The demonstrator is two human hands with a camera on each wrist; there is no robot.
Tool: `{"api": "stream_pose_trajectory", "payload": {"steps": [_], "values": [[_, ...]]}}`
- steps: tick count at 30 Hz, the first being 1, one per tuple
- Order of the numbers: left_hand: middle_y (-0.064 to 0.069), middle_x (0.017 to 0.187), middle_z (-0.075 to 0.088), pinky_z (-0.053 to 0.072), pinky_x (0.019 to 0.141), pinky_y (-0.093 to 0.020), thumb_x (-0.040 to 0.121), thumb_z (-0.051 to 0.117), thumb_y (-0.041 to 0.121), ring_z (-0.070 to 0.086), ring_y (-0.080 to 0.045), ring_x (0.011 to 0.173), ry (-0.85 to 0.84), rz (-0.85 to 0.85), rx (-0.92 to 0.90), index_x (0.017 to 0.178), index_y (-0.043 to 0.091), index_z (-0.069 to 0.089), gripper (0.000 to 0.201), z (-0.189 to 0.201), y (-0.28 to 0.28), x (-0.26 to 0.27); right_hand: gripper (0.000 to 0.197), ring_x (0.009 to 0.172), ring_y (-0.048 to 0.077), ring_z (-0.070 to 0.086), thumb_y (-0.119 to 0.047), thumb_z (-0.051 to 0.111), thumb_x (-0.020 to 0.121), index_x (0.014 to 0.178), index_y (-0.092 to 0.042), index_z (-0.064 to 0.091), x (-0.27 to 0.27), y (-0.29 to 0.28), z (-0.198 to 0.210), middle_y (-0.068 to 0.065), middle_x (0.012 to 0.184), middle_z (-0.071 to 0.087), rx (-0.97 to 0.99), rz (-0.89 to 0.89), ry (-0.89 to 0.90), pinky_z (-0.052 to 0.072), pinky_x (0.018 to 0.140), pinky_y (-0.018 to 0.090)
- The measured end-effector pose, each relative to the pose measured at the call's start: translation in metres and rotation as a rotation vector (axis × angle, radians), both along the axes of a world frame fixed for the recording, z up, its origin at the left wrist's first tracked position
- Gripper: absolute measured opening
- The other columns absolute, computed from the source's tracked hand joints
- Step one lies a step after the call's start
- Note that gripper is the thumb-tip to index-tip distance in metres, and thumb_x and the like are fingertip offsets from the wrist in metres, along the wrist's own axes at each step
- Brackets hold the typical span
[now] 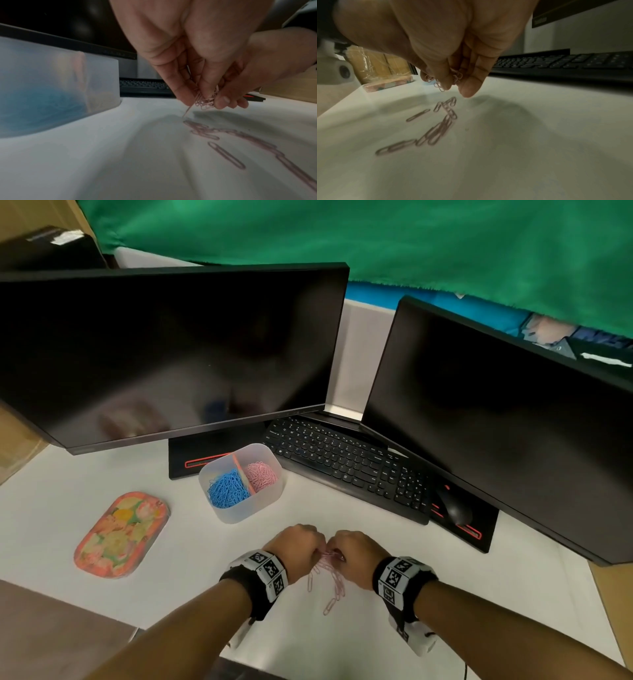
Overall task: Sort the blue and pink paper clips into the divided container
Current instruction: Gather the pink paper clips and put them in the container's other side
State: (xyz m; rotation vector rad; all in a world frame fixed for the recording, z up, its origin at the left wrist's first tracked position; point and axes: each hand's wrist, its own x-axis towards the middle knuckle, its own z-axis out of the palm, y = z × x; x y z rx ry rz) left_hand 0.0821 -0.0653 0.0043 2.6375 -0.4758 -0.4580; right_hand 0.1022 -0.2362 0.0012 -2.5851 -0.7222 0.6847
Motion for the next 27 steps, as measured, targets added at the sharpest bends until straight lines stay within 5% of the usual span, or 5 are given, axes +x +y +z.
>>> {"api": "stream_pose_trajectory", "payload": {"steps": [7,12,17,22,27], "values": [[0.000,0.100,0.065,0.045,0.079,-0.027,0.092,0.050,0.023,0.059,-0.019,0.091,-0.069,0.007,-0.026,0.098,0.021,0.068,0.019,0.035,0.020,0.019,0.012,0.082,0.022,0.059,-0.022,0.054,0.089,0.082,-0.018,0.063,0.023,0.017,0.033,-0.001,0.087,0.057,0.045,0.031,-0.015,0.050,0.075,0.033],[0.004,0.092,0.063,0.049,0.082,-0.030,0.092,0.055,0.028,0.058,-0.014,0.086,-0.091,0.081,-0.030,0.095,0.022,0.069,0.015,0.058,0.056,0.046,0.036,0.078,0.021,0.056,-0.022,0.055,0.090,0.059,-0.033,0.042,0.051,0.054,0.064,-0.001,0.085,0.054,0.050,0.046,-0.063,0.050,0.071,0.032],[0.011,0.088,0.060,0.041,0.072,-0.019,0.090,0.060,0.029,0.056,-0.008,0.079,-0.128,0.186,0.054,0.089,0.027,0.071,0.012,0.082,0.092,0.075,0.018,0.074,0.025,0.061,-0.018,0.056,0.087,0.071,-0.024,0.061,0.083,0.101,0.082,0.006,0.086,0.065,0.023,-0.038,-0.082,0.049,0.063,0.028],[0.011,0.085,0.061,0.047,0.075,-0.023,0.087,0.062,0.017,0.060,-0.010,0.082,-0.024,0.297,0.075,0.083,0.027,0.068,0.012,0.083,0.109,0.093,0.009,0.077,0.027,0.065,-0.013,0.058,0.087,0.084,-0.011,0.067,0.102,0.141,0.073,0.010,0.090,0.068,-0.046,-0.119,-0.080,0.049,0.060,0.029],[0.002,0.094,0.069,0.051,0.077,-0.026,0.088,0.062,0.016,0.063,-0.014,0.085,0.025,0.400,0.091,0.091,0.022,0.070,0.010,0.069,0.109,0.100,0.017,0.088,0.027,0.067,-0.014,0.067,0.085,0.101,-0.010,0.069,0.110,0.158,0.062,0.010,0.102,0.068,-0.050,-0.245,-0.018,0.056,0.073,0.032]]}}
